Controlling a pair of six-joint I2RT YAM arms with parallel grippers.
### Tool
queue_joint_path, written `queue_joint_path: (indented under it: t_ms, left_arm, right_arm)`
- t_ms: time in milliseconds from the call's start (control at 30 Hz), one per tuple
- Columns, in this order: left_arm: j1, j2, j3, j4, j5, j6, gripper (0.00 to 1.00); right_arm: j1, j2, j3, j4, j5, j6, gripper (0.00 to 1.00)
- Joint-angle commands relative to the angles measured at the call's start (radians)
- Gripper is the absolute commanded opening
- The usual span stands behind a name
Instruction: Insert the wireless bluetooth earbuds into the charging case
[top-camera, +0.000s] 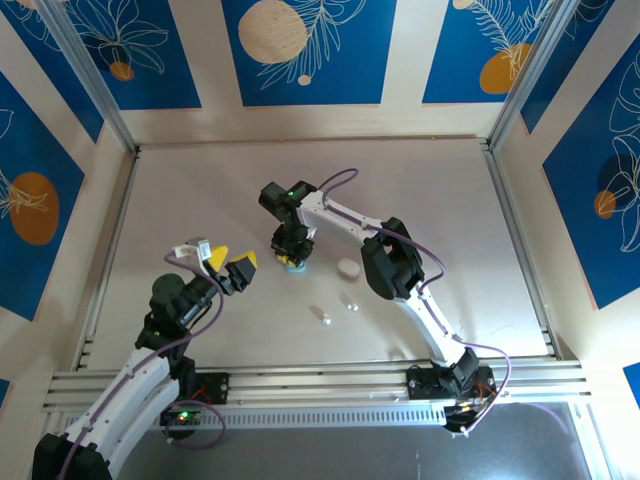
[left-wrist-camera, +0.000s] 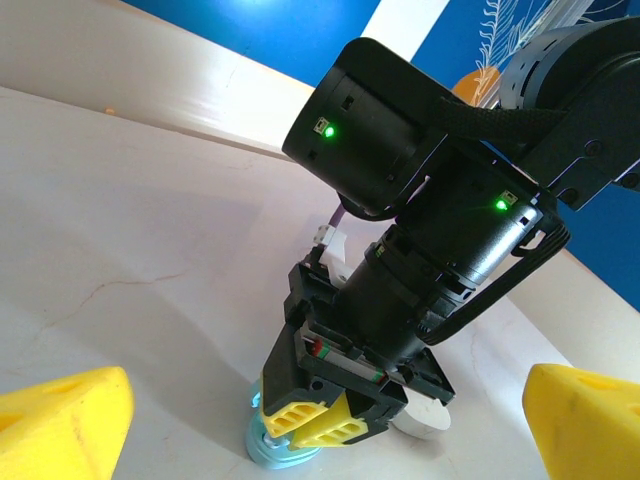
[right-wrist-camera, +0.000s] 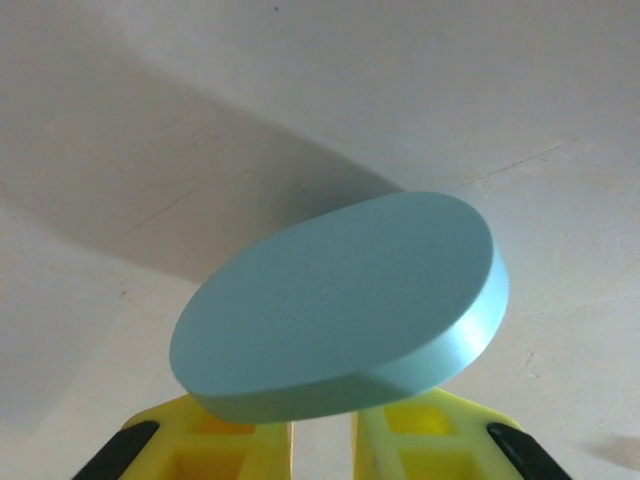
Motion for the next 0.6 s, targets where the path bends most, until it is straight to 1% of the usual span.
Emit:
queue_joint_path:
  t_ms: [0, 67, 167, 467, 533, 567]
  left_arm:
    - [-0.005, -0.010, 0.003, 0.004, 0.016, 0.017, 1.00]
    - [-0.006, -0.010, 0.004, 0.004, 0.017, 0.017, 1.00]
    - [-0.005, -0.010, 0.003, 0.004, 0.016, 0.017, 1.00]
    - [-0.005, -0.011, 0.004, 0.005, 0.019, 0.015, 1.00]
    - [-0.006, -0.017, 0.005, 0.004, 0.021, 0.013, 1.00]
    - [-0.005, -0.021, 0.006, 0.001, 0.021, 0.014, 1.00]
  right_arm:
    - [-0.004, 0.002, 0.002, -0.018, -0.021, 0.016, 0.22]
    - [-0.004, 0.002, 0.002, -0.016, -0.023, 0.017, 0.23]
    - [-0.005, 0.002, 0.000, -0.016, -0.024, 0.019, 0.26]
    - [-0.004, -0.011, -0.004, -0.012, -0.026, 0.014, 0.27]
    - [-0.001, -0.029, -0.004, -0.010, -0.019, 0.009, 0.27]
    - [0.001, -0.037, -0.006, -0.010, -0.012, 0.008, 0.30]
